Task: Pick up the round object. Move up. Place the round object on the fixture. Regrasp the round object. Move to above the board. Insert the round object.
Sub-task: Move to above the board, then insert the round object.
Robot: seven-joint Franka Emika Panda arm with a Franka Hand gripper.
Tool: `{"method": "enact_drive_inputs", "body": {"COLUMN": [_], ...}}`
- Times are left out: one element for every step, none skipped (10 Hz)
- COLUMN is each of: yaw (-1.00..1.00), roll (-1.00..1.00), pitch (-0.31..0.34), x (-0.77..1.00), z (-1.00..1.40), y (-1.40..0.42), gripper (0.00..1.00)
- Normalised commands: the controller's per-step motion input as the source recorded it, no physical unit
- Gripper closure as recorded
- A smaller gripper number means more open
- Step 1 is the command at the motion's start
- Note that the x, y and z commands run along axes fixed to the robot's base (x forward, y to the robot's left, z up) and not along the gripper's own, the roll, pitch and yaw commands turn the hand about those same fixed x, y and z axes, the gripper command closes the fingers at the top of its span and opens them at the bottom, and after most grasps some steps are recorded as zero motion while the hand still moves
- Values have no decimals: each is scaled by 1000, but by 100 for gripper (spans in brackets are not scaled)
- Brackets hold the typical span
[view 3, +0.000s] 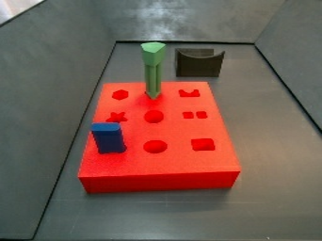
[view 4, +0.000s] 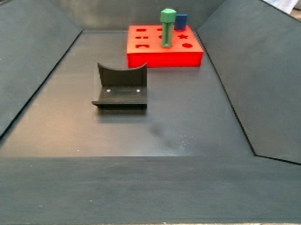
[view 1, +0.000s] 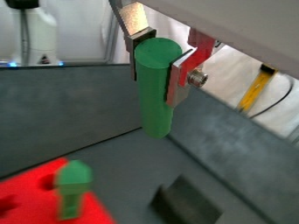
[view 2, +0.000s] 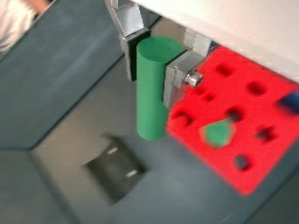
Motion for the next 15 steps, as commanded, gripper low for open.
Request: {"method": "enact_drive_inputs", "body": {"yaw": [-196, -194, -181, -138, -90, -41, -28, 0, 0, 0, 0, 0, -29, -86, -100], "roll": [-1000, -1000, -1000, -841, -627, -363, -234, 0, -34, -36, -164, -226, -226, -186, -134], "pitch": [-46, -46, -45, -31, -17, -14, -13, 0, -84, -110, -133, -116, -107, -104, -116], "x": [-700, -560, -322, -184, -112, -71, -51, 0, 0, 0, 43, 91, 117, 51, 0], "z": [-84, -56, -37, -19, -13, -9, -2, -23, -254, -517, -666, -643, -663, -740, -803], "y": [-1000, -750, -362, -154, -75, -46, -21, -26, 0, 0, 0, 54, 57, 0, 0], "gripper": [100, 100, 100, 100, 100, 100, 100, 100, 100, 100, 100, 100, 100, 100, 100]}}
